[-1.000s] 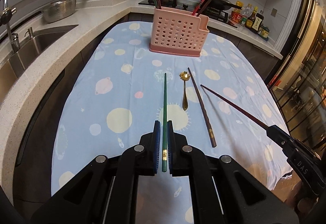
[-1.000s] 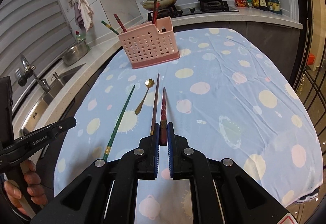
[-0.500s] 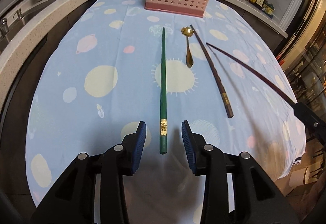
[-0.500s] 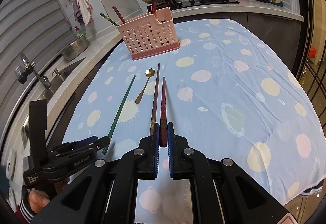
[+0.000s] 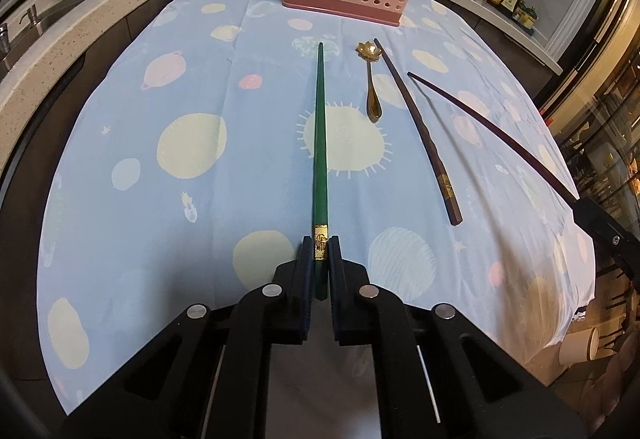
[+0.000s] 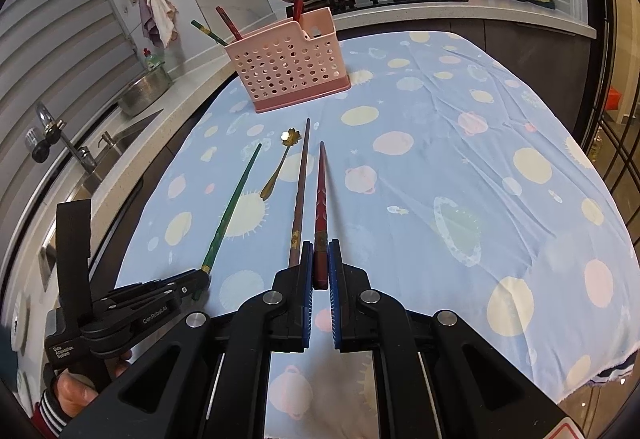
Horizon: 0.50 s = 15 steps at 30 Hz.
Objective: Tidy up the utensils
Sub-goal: 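Lift both chopsticks and carry them over the pink holder with both tools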
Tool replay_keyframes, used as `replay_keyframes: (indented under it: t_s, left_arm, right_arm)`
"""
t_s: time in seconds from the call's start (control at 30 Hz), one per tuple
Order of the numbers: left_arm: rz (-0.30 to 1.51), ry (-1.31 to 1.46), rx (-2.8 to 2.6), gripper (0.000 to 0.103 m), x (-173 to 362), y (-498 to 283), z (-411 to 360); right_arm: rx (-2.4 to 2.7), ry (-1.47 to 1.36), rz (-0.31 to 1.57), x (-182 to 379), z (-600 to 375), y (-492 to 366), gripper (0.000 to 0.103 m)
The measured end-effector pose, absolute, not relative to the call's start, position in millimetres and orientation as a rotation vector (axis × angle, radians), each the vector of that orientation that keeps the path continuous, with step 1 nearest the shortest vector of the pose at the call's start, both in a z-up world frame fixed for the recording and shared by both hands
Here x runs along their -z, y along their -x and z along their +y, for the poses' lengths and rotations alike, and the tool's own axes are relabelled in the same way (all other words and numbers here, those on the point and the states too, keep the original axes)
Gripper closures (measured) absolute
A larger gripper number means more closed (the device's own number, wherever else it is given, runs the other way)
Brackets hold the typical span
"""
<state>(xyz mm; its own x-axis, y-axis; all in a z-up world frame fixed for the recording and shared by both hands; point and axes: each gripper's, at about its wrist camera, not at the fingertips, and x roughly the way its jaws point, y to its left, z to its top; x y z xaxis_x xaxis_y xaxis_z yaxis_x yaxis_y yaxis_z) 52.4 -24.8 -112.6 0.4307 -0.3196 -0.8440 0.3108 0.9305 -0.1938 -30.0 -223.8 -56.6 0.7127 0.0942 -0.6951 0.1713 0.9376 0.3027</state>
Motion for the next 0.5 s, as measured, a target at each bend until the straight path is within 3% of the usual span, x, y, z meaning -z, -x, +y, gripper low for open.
replay_keyframes:
  t_s: [0.5]
  left_arm:
    - [0.791, 0.059, 0.409, 0.096, -11, -78, -11]
  right_arm:
    - [0.033, -0.364, 0.554, -34, -244, 15, 0.096]
